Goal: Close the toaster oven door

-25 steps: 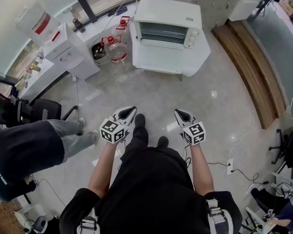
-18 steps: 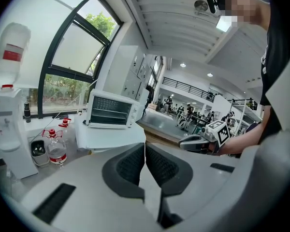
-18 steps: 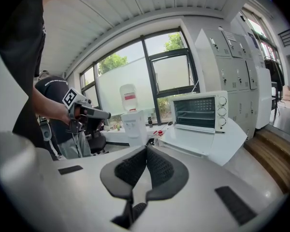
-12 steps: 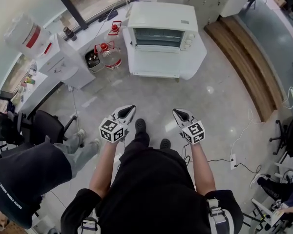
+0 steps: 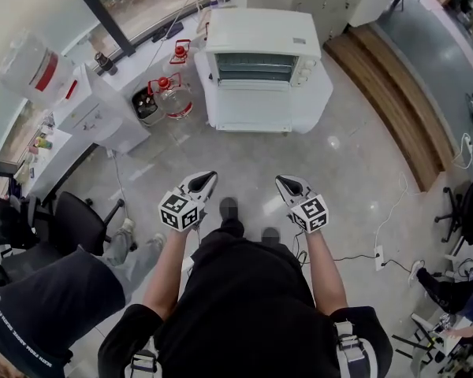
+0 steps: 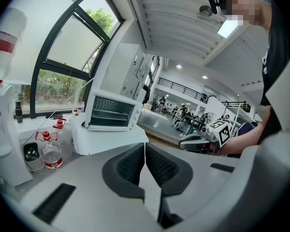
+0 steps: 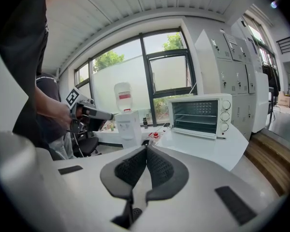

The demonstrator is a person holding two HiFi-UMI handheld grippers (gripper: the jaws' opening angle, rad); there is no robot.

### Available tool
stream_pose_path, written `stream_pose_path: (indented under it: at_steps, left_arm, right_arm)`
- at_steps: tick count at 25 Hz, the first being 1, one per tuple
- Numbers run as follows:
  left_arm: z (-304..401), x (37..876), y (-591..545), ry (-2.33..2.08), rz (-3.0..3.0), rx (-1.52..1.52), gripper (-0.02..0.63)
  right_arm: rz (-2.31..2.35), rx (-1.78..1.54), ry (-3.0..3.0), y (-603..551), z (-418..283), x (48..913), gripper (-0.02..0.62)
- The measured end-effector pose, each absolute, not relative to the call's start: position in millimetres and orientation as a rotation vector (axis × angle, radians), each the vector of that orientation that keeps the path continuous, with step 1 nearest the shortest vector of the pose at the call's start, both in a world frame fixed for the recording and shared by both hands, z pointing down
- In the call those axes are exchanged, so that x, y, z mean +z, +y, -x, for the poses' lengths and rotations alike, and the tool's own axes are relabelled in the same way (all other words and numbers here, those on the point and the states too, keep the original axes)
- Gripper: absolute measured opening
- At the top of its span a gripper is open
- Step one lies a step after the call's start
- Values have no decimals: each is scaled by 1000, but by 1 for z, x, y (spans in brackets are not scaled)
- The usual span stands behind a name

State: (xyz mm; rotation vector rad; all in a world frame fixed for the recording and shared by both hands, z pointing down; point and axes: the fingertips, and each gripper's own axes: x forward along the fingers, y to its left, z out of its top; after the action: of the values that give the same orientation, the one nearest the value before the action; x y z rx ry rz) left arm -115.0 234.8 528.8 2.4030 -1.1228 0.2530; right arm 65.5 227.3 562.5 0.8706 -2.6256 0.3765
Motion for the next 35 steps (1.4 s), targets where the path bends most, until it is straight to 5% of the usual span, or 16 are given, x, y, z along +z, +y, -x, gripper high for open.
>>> stream_pose_path:
  at_steps: [15, 19, 23, 26, 35]
  left_arm:
    - [142, 536, 184, -973, -2482, 288, 26]
    - [143, 537, 175, -920, -2525, 290, 42]
    - [150, 545, 169, -915, -2536, 320, 220]
    - [158, 549, 165, -936, -2549, 336, 267]
    - [182, 558, 157, -949, -2539, 340, 284]
  right_arm:
    - [-1005, 377, -2606, 192, -36, 565, 26]
    - [-1059, 364, -2581, 184, -29, 568, 151]
    - [-1160, 309, -2538, 174, -27, 569, 323]
    - [-1237, 266, -2515, 166, -29, 566, 437]
    - [-1308, 280, -2476, 157, -28, 566, 468]
